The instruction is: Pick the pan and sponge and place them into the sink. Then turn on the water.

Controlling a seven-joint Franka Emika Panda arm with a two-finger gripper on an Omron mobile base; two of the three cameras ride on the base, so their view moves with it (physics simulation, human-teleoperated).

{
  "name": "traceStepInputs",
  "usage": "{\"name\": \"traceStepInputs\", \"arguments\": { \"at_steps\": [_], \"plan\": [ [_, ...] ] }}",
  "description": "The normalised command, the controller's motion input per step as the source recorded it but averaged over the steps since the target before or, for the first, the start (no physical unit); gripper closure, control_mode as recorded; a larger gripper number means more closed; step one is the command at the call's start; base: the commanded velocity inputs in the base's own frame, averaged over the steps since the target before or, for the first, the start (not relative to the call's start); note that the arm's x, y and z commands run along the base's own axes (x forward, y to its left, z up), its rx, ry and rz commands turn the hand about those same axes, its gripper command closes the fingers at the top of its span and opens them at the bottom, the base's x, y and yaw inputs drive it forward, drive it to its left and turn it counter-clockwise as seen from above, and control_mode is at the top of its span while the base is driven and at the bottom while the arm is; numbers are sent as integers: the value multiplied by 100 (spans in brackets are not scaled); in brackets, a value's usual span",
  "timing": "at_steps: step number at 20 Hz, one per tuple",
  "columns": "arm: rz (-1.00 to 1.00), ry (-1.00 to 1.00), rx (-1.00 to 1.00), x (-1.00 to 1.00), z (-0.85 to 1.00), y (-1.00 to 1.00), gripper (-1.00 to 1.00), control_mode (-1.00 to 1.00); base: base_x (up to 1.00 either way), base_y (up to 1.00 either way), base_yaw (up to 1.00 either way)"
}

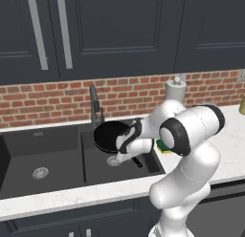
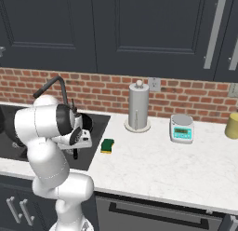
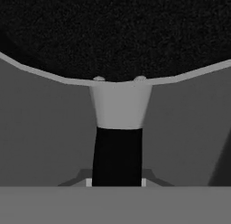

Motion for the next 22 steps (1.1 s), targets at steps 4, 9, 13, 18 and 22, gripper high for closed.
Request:
{"name": "traceStepInputs", "arguments": {
  "at_steps": [4, 9, 13, 18, 22],
  "plan": [
    [0, 4, 0, 26, -37, 18, 100, -100, 0, 0, 0],
    [1, 4, 0, 1, -31, 16, 100, -100, 0, 0, 0],
    [4, 1, 0, 0, -22, 8, 100, -100, 0, 0, 0],
    [12, 2, 0, -7, -15, 2, 100, -100, 0, 0, 0],
    [16, 1, 0, -12, -14, 0, 100, -100, 0, 0, 0]
  ]
}}
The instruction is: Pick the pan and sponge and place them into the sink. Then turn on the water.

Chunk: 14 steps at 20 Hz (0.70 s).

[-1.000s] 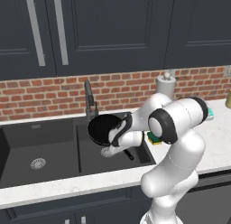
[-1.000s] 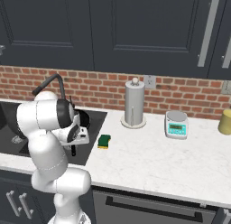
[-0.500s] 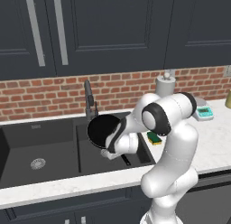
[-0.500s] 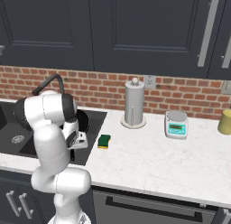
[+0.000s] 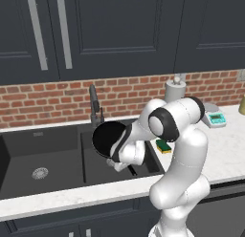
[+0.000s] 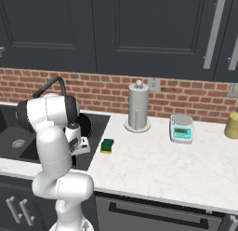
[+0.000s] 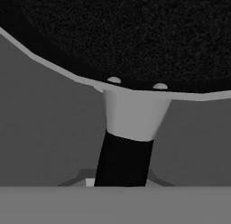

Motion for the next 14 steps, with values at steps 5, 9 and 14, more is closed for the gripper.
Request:
{"name": "traceStepInputs", "arguments": {
  "at_steps": [5, 9, 14],
  "plan": [
    [24, 0, 0, -35, -10, 1, 100, -100, 0, 0, 0],
    [29, 0, 0, -21, -13, 6, 100, -100, 0, 0, 0],
    [16, 4, 0, 0, -4, 0, 100, -100, 0, 0, 0]
  ]
}}
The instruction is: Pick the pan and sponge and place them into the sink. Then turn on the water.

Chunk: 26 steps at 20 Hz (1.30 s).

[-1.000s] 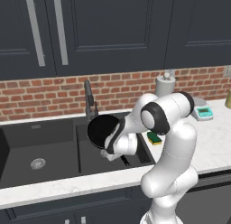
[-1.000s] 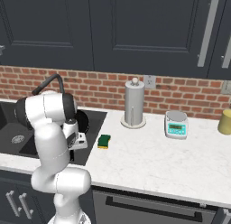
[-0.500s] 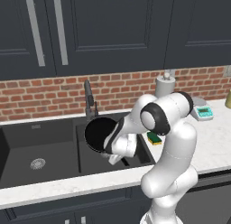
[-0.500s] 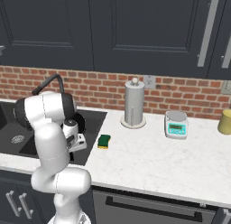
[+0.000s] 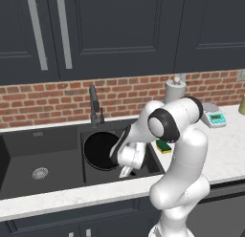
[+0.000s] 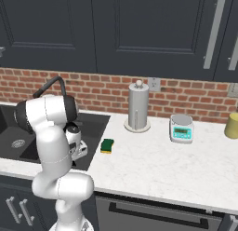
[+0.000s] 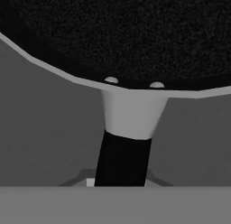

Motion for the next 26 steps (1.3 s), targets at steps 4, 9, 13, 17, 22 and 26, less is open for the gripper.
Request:
{"name": "traceStepInputs", "arguments": {
  "at_steps": [4, 9, 13, 17, 22, 26],
  "plan": [
    [1, 12, 0, 10, 0, 0, 100, -100, 0, 0, 0],
    [0, 13, 0, 21, -5, 0, 100, -100, 0, 0, 0],
    [0, 10, 0, 23, -4, 0, 100, -100, 0, 0, 0],
    [0, 11, 0, 28, 0, 0, 100, -100, 0, 0, 0],
    [0, 7, -1, 30, -8, 5, 100, -100, 0, 0, 0],
    [0, 5, -6, 24, -20, 19, 100, -100, 0, 0, 0]
  ]
}}
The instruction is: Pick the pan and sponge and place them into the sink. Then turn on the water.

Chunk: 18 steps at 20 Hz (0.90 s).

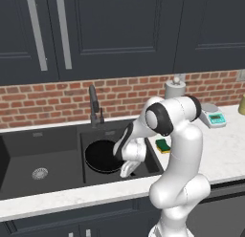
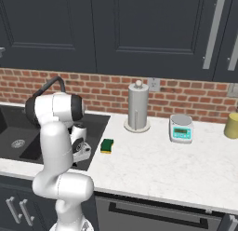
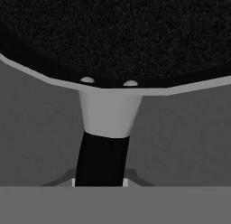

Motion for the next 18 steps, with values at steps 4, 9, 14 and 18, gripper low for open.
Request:
{"name": "traceStepInputs", "arguments": {
  "at_steps": [4, 9, 14, 18],
  "plan": [
    [0, 1, -9, 18, -24, 24, 100, -100, 0, 0, 0],
    [0, 1, -11, 18, -19, 28, 100, -100, 0, 0, 0],
    [-1, 7, -6, 31, -8, 12, 100, -100, 0, 0, 0],
    [-1, 7, -2, 33, -9, 2, 100, -100, 0, 0, 0]
  ]
}}
